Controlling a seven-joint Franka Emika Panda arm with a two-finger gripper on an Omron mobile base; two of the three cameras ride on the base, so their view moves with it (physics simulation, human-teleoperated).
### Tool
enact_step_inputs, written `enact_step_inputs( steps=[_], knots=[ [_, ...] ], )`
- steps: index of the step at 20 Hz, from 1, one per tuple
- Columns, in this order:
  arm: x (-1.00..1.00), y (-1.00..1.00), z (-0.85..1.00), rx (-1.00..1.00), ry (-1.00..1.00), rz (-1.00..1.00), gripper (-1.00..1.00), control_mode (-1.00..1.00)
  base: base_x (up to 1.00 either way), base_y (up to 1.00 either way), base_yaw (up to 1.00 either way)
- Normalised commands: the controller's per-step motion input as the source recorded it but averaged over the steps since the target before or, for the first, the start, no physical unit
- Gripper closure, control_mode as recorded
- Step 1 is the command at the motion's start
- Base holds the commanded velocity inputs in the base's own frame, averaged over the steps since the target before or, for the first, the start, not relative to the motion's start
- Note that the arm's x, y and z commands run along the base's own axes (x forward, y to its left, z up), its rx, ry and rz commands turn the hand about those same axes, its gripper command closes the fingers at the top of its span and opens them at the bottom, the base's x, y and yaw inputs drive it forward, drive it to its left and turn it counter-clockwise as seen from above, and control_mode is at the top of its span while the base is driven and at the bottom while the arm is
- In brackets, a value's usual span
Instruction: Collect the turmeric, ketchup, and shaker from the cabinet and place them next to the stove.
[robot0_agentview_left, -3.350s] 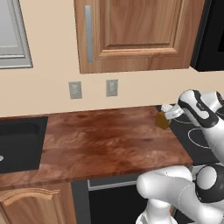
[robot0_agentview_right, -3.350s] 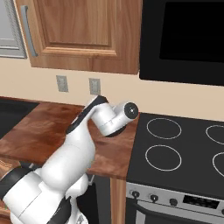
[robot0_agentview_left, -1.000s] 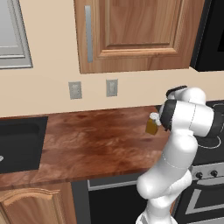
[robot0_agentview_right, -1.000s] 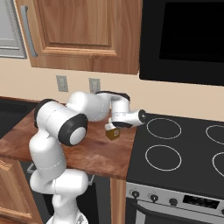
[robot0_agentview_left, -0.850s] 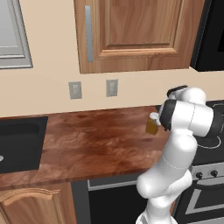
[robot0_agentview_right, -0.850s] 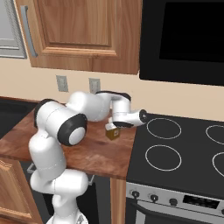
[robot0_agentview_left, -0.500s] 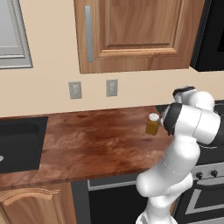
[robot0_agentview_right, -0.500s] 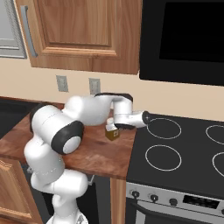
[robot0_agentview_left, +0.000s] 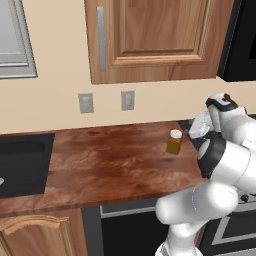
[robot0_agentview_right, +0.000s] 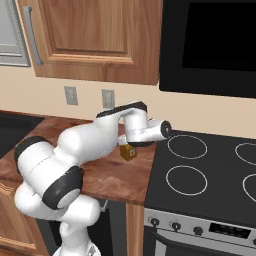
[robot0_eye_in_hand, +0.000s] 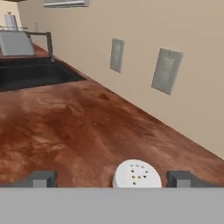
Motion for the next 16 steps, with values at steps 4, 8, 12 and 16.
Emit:
enact_step_inputs(
  steps=[4, 8, 12, 16],
  knots=[
    [-0.55, 0.37, 0.54, -0.05, -0.11, 0.0, -1.0, -1.0, 0.0, 0.0, 0.0],
    [-0.77, 0.6, 0.33, -0.06, -0.02, 0.0, -1.0, -1.0, 0.0, 0.0, 0.0],
    [-0.82, 0.76, 0.21, -0.06, 0.01, 0.0, -1.0, -1.0, 0.0, 0.0, 0.0],
    [-0.78, 0.9, 0.27, -0.05, 0.08, -0.03, -1.0, -1.0, 0.0, 0.0, 0.0]
  ],
)
